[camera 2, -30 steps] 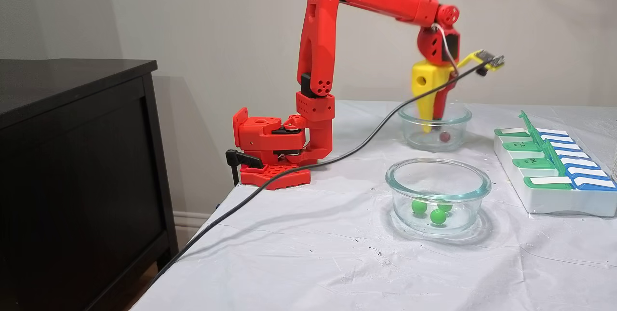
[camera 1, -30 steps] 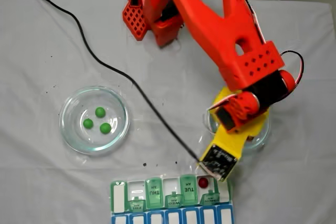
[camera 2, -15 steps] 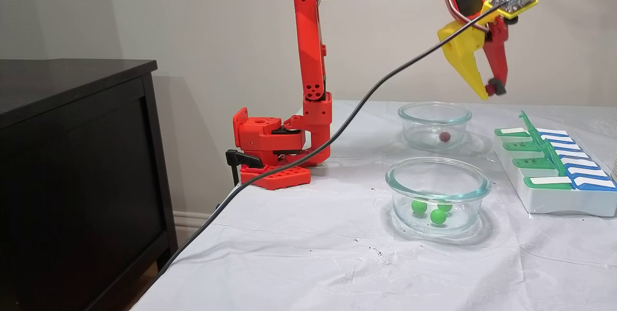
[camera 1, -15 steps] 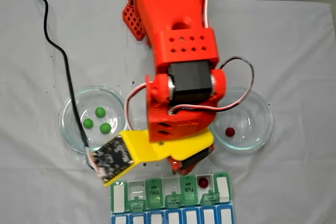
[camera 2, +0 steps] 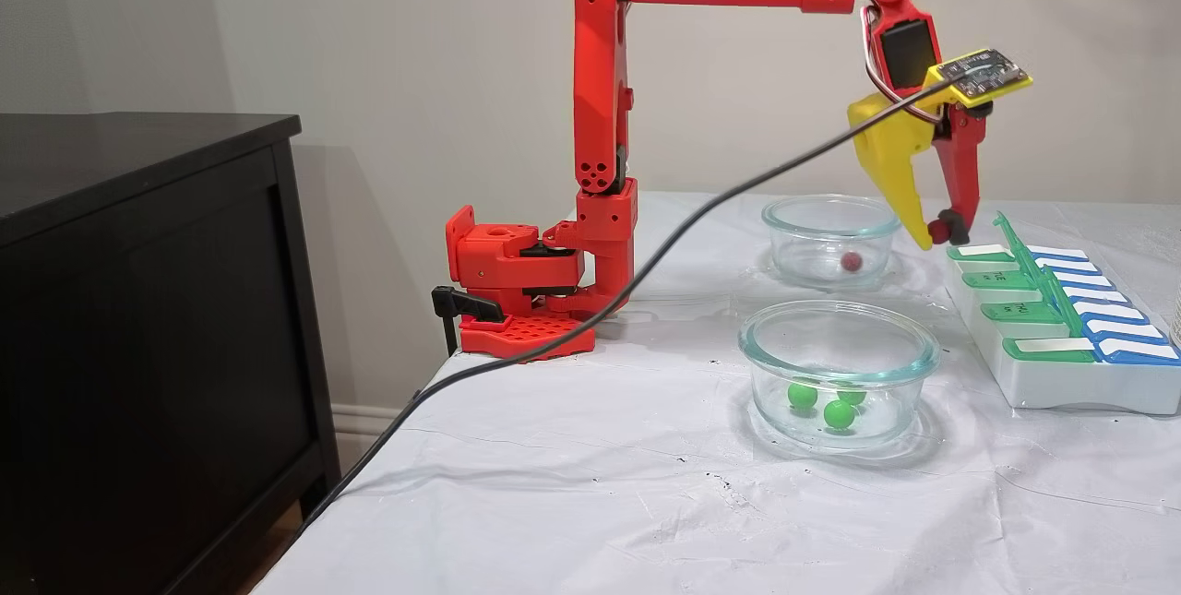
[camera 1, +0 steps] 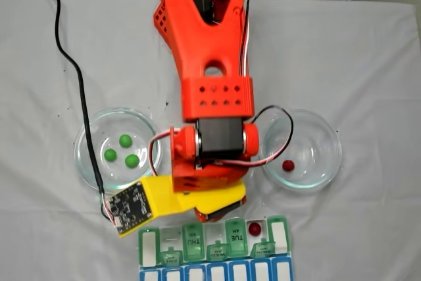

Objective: Sort medicines into box.

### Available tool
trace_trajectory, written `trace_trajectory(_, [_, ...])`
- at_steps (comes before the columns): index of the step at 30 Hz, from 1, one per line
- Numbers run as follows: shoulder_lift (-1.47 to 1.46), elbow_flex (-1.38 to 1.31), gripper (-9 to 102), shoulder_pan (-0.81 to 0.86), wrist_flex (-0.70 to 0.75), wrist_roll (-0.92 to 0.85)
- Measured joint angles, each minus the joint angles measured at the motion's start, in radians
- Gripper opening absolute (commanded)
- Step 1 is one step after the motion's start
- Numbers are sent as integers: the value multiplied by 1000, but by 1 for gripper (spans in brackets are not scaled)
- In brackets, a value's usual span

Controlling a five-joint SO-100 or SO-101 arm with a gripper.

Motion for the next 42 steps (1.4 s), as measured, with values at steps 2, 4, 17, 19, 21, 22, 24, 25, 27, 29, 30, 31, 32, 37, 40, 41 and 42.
trace_trajectory(2, [-38,-2,0,-2,-20,0])
trace_trajectory(4, [-92,-26,0,-2,-35,9])
trace_trajectory(17, [-213,-181,0,8,-51,17])
trace_trajectory(19, [-213,-181,0,2,-63,15])
trace_trajectory(21, [-213,-181,0,0,-75,12])
trace_trajectory(22, [-213,-181,0,0,-83,12])
trace_trajectory(24, [-213,-181,0,0,-91,12])
trace_trajectory(25, [-213,-181,0,0,-92,12])
trace_trajectory(27, [-213,-181,0,-2,-94,3])
trace_trajectory(29, [-213,-181,0,-5,-94,-2])
trace_trajectory(30, [-213,-181,0,-8,-94,-6])
trace_trajectory(31, [-213,-181,3,-8,-94,-11])
trace_trajectory(32, [-213,-181,13,-9,-89,-20])
trace_trajectory(37, [-213,-181,26,-29,-54,-83])
trace_trajectory(40, [-213,-181,28,-43,-32,-112])
trace_trajectory(41, [-213,-181,28,-46,-28,-118])
trace_trajectory(42, [-213,-181,28,-46,-25,-123])
